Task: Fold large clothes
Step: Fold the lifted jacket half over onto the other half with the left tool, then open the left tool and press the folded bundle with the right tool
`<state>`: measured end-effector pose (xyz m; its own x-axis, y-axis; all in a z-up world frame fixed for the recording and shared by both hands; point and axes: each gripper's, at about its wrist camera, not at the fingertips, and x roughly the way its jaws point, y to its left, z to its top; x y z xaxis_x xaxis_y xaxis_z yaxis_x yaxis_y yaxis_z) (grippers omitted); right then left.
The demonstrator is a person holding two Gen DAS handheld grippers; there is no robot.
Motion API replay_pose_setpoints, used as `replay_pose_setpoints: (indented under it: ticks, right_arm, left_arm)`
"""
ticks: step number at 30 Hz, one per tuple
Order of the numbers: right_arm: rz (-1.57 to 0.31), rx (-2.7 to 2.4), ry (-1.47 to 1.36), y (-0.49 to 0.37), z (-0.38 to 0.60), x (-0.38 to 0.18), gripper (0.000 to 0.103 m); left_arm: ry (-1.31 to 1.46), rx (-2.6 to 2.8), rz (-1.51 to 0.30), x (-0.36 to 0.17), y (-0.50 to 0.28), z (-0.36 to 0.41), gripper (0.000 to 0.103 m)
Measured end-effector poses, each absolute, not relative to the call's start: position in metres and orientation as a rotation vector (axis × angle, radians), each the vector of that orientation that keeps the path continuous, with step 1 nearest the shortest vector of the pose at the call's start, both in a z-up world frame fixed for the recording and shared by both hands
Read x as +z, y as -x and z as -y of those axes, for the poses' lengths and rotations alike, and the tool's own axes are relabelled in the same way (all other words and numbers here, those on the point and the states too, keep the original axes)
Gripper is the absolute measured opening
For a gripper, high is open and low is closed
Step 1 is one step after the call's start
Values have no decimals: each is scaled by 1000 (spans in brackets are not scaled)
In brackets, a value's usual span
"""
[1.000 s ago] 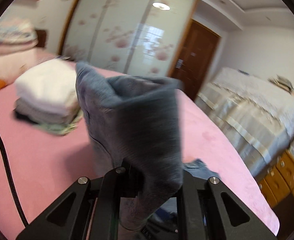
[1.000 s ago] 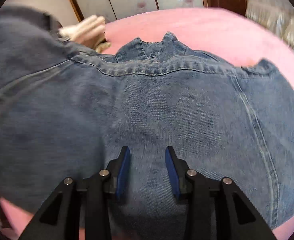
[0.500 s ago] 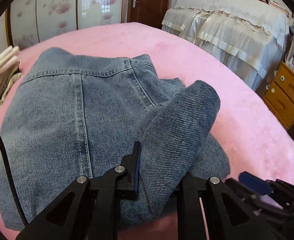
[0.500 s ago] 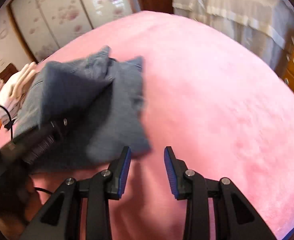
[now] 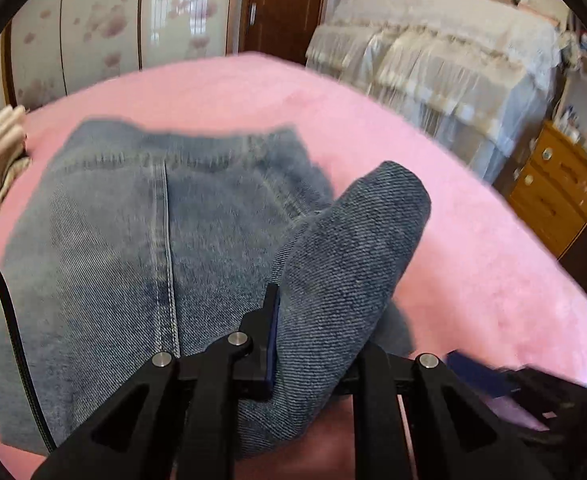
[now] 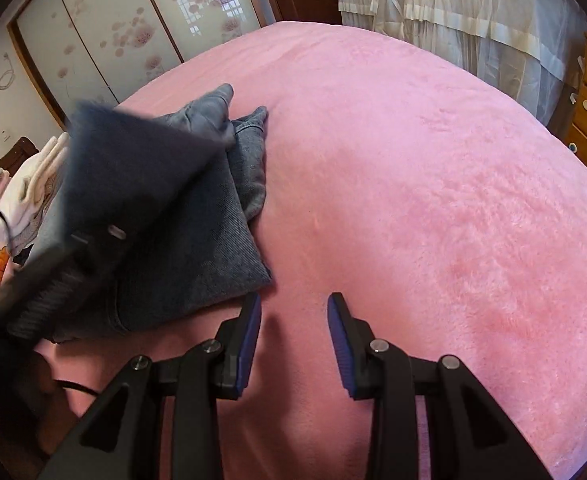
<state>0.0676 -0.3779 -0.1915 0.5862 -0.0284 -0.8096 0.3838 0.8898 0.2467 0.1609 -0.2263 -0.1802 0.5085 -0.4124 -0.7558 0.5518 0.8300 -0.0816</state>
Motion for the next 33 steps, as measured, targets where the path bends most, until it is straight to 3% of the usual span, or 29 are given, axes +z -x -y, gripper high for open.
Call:
replay_pose_setpoints:
  ticks: [2, 4, 6, 7, 14, 17, 20, 26, 27, 30, 33]
  right_arm:
    - [-924, -257, -415, -66, 377, -189, 35]
    - [-926, -265, -404, -66, 377, -187, 35]
    - [-928, -265, -406, -66, 378, -182, 35]
    - [-929, -263, -411, -66, 380, -179, 35]
    - [-883, -189, -495, -64, 387, -147, 42]
    - [-863, -131, -527, -66, 382, -136, 50]
    - [-858, -107, -512, -75, 373, -131, 65]
    - [-922, -109, -562, -107, 370, -151, 66]
    - [-930, -108, -571, -111, 370, -156, 65]
    - [-976, -99, -554, -123, 369, -166, 23]
    - [-908, -113, -475, -113, 364, -151, 20]
  left_arm:
    - [-186, -597, -863, -180, -162, 227, 14]
    - [-202, -624, -876, -174, -163, 228, 27]
    - [-195, -663, -935, -166, -165, 228, 52]
    - [-191, -674, -952, -164, -163, 229, 55]
    - [-94, -719, -976, -109, -148, 171, 57]
    - [-55, -628, -942, -94, -150, 128, 59]
    - [-55, -522, -936, -98, -159, 91, 59]
    - [-92, -375, -1008, -133, -185, 57, 59]
    - [-93, -375, -1024, -139, -188, 56, 59]
    - [-68, -395, -1024, -145, -192, 56, 59]
    - [-66, -408, -1015, -144, -192, 59, 59]
